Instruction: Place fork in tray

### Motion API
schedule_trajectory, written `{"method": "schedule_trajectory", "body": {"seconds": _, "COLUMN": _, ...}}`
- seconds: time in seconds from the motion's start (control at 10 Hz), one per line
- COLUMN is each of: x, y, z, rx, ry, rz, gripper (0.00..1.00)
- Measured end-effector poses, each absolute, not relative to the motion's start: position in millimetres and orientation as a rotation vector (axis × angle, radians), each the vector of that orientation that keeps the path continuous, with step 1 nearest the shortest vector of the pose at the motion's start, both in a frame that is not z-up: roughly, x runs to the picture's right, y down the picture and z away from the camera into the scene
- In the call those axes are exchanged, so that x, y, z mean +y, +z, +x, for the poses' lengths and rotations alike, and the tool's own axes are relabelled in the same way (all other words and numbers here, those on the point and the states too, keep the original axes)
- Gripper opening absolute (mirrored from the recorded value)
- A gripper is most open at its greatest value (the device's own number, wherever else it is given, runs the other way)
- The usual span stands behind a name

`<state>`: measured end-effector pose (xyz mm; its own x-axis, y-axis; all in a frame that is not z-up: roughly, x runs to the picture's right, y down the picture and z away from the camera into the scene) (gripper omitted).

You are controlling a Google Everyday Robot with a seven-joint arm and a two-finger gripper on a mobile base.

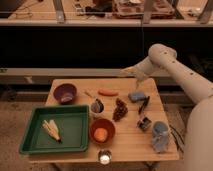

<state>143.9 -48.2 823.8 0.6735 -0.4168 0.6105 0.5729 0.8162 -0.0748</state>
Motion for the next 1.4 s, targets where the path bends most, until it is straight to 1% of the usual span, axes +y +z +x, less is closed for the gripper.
{"method": "schedule_trajectory", "body": {"seconds": 0.3, "x": -47.5, "y": 820.0, "z": 144.7, "rx": -0.616, "ry": -0.626, "rz": -0.267, "gripper": 0.80}}
{"method": "schedule_trajectory", "body": {"seconds": 0.5, "x": -41.8, "y": 816.1, "z": 145.9, "rx": -0.574, "ry": -0.750, "rz": -0.317, "gripper": 0.80}}
{"method": "schedule_trajectory", "body": {"seconds": 0.6, "x": -36.8, "y": 811.5, "z": 153.5, "rx": -0.568, "ry": -0.836, "rz": -0.329, "gripper": 0.80}}
{"method": "schedule_trajectory", "body": {"seconds": 0.8, "x": -21.4, "y": 797.7, "z": 190.9, "rx": -0.568, "ry": -0.986, "rz": -0.347, "gripper": 0.80}}
{"method": "schedule_trajectory", "body": {"seconds": 1.0, "x": -15.0, "y": 791.8, "z": 208.3, "rx": -0.563, "ry": -1.019, "rz": -0.366, "gripper": 0.80}}
{"method": "schedule_trajectory", "body": {"seconds": 1.4, "x": -16.9, "y": 794.4, "z": 204.6, "rx": -0.559, "ry": -1.052, "rz": -0.352, "gripper": 0.80}}
